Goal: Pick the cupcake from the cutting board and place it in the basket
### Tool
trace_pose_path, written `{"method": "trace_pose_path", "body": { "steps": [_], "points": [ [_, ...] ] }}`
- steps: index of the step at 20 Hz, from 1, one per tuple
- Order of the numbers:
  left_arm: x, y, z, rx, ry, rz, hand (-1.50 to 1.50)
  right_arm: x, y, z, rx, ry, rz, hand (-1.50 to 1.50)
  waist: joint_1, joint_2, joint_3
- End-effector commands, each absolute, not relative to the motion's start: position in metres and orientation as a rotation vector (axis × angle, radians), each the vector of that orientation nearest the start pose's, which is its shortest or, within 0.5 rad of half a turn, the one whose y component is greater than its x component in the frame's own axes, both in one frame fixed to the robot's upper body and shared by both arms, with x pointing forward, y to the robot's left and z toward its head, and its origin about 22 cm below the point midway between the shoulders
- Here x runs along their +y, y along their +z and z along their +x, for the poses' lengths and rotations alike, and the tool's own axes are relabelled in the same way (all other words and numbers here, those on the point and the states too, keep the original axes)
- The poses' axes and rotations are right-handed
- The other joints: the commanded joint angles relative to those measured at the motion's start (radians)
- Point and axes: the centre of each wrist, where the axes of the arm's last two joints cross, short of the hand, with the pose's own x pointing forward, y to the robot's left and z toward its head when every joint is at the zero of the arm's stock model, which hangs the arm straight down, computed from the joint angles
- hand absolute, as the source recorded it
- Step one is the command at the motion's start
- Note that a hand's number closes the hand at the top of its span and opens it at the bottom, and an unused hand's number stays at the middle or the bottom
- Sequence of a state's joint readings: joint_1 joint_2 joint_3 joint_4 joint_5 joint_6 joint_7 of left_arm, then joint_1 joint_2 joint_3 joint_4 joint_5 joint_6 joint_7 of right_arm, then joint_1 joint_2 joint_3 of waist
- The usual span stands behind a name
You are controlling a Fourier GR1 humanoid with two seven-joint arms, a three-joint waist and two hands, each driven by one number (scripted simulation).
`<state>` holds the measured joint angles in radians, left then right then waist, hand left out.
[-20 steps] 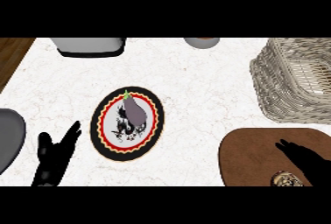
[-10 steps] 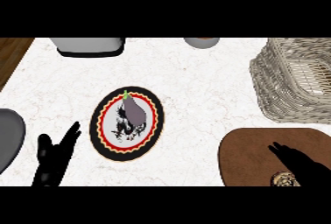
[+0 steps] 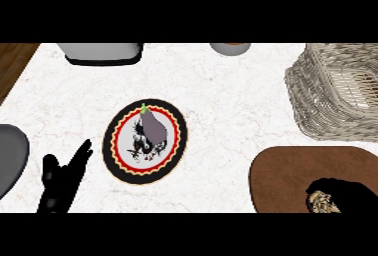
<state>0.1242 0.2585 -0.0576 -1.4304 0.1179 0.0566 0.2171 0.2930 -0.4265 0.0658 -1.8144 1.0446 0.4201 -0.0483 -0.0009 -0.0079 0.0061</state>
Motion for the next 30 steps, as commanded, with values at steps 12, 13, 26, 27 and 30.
{"method": "trace_pose_path", "body": {
  "steps": [12, 13, 26, 27, 30],
  "points": [
    [0.277, -0.045, 0.201, -1.029, -0.027, 0.151, 0.00, -0.175, 0.023, 0.209, -0.989, 1.374, -0.853, 1.50, 0.014, 0.008, -0.006],
    [0.289, -0.049, 0.201, -1.006, -0.055, 0.150, 0.00, -0.170, 0.019, 0.217, -0.983, 1.383, -0.842, 1.50, 0.012, 0.009, -0.006],
    [0.301, -0.056, 0.188, -1.001, -0.008, 0.159, 0.00, -0.179, 0.108, 0.198, -1.631, 0.566, -0.618, 1.50, -0.019, 0.002, -0.003],
    [0.291, -0.053, 0.191, -1.015, -0.006, 0.165, 0.00, -0.182, 0.118, 0.195, -1.652, 0.514, -0.641, 1.50, -0.018, 0.002, -0.004],
    [0.298, -0.047, 0.199, -1.006, -0.001, 0.177, 0.00, -0.197, 0.152, 0.191, -1.716, 0.401, -0.693, 1.50, -0.013, 0.005, -0.006]
  ]
}}
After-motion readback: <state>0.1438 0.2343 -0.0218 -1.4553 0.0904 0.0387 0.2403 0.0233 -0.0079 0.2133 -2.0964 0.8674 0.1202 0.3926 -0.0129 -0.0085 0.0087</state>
